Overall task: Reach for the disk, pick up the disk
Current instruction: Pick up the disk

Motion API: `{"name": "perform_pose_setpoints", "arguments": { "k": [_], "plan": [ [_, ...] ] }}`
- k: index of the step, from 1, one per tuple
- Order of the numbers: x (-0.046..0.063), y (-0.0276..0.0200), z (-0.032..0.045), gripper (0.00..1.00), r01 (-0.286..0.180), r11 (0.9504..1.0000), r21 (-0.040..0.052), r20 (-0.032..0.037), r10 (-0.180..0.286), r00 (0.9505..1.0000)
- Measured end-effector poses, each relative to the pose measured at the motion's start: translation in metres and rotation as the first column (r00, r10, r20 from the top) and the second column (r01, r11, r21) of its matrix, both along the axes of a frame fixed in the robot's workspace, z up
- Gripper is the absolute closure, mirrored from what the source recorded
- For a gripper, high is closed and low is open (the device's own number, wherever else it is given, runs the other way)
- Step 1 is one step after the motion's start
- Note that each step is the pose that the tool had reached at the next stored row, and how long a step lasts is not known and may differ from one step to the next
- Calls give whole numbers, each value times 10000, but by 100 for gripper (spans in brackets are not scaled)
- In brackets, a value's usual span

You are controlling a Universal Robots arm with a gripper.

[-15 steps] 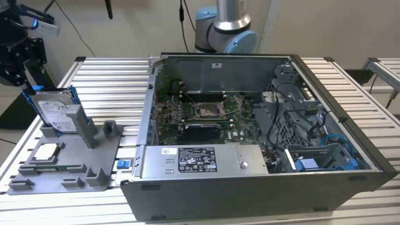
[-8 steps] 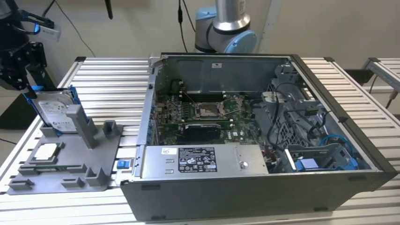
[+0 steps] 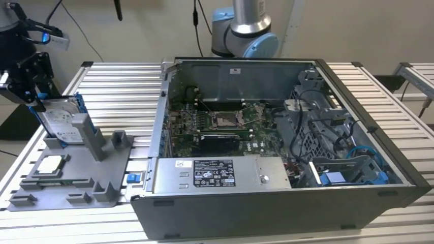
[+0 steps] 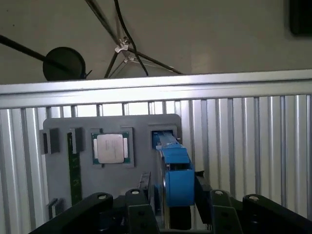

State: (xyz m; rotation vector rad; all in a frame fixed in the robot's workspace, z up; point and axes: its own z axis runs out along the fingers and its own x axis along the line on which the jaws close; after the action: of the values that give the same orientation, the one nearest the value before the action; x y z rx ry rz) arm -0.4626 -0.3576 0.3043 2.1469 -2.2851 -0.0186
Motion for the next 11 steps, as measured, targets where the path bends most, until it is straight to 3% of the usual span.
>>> {"name": "perform_pose_setpoints", "arguments": {
  "k": [5, 11],
  "plan": [
    [-7, 4, -91, 0, -74, 10000, -1, 55, 74, 10000],
    [-8, 5, -201, 0, -76, 10000, 0, 67, 76, 9999]
  ]
}}
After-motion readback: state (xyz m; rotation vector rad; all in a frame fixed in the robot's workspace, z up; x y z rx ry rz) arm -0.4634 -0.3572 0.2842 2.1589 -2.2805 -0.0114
